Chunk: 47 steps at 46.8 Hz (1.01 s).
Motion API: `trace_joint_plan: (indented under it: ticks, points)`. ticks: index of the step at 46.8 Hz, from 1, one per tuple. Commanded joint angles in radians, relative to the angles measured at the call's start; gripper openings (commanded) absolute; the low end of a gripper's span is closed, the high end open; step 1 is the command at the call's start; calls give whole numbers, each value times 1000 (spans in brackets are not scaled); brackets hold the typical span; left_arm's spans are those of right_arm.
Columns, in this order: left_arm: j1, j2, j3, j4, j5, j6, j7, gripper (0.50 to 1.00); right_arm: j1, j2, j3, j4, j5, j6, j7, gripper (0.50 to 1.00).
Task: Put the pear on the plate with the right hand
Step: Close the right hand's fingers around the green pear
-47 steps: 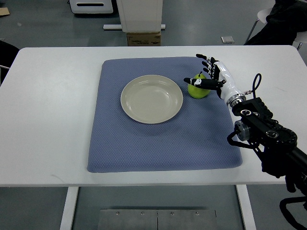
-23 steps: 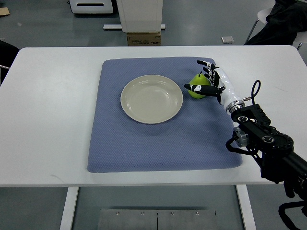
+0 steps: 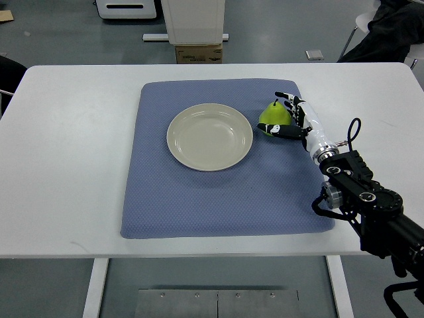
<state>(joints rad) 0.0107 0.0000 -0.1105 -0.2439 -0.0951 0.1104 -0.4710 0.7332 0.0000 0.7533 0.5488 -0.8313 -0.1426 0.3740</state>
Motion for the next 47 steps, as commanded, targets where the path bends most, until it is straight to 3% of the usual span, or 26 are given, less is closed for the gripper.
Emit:
trace_joint_plan:
  ticks: [1,14,47]
  points:
    - [0,0,0,0,0,0,0,1000,0,0,0,-3,0,-8,0,966]
    - [0,0,0,0,0,0,0,1000,0,0,0,-35,1,-9,0,933]
    - [0,0,0,0,0,0,0,1000,-5,0,-54,-35,8,-9,45,935]
